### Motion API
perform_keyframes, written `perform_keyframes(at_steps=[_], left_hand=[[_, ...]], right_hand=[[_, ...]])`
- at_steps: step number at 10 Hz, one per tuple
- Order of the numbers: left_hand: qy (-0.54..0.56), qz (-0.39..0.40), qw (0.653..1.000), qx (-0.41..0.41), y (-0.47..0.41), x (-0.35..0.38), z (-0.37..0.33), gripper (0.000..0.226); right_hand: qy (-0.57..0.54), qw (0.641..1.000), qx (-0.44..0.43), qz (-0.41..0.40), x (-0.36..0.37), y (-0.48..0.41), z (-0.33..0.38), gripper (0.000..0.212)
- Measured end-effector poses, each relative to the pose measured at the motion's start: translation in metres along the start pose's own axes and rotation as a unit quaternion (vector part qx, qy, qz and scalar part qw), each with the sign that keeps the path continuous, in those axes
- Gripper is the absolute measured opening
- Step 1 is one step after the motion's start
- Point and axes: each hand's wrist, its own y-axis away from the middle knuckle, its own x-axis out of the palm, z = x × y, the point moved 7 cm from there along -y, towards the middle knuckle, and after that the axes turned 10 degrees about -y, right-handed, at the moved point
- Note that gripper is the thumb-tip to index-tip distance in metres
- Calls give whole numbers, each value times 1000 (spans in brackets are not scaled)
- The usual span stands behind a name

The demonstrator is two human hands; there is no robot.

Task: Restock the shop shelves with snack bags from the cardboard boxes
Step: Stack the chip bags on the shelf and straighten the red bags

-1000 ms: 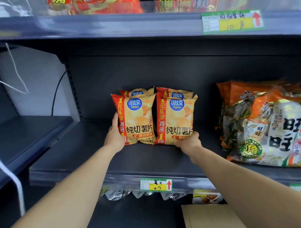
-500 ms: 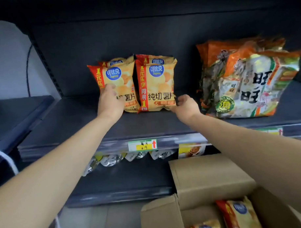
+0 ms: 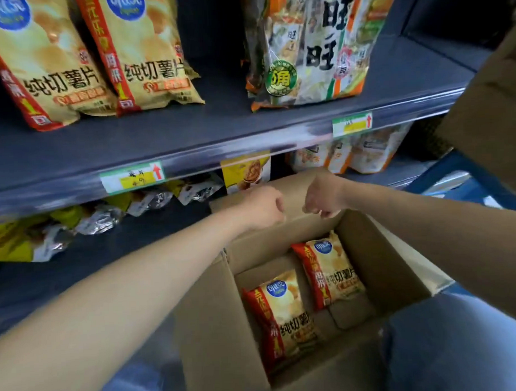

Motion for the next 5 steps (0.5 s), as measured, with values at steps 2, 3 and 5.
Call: perform_keyframes(at_steps=[2,3,5], left_hand=[[-14,155,982,-105,-37,118,49,32],[-31,205,967,-147,-40,154,69,39],[-89,270,943,-173,-44,202,95,54]], right_hand=[[-32,996,82,17,38,-45,-83,27],[51,994,90,31,61,-61,-109,21],[43,990,134,15,88,-92,-163,47]])
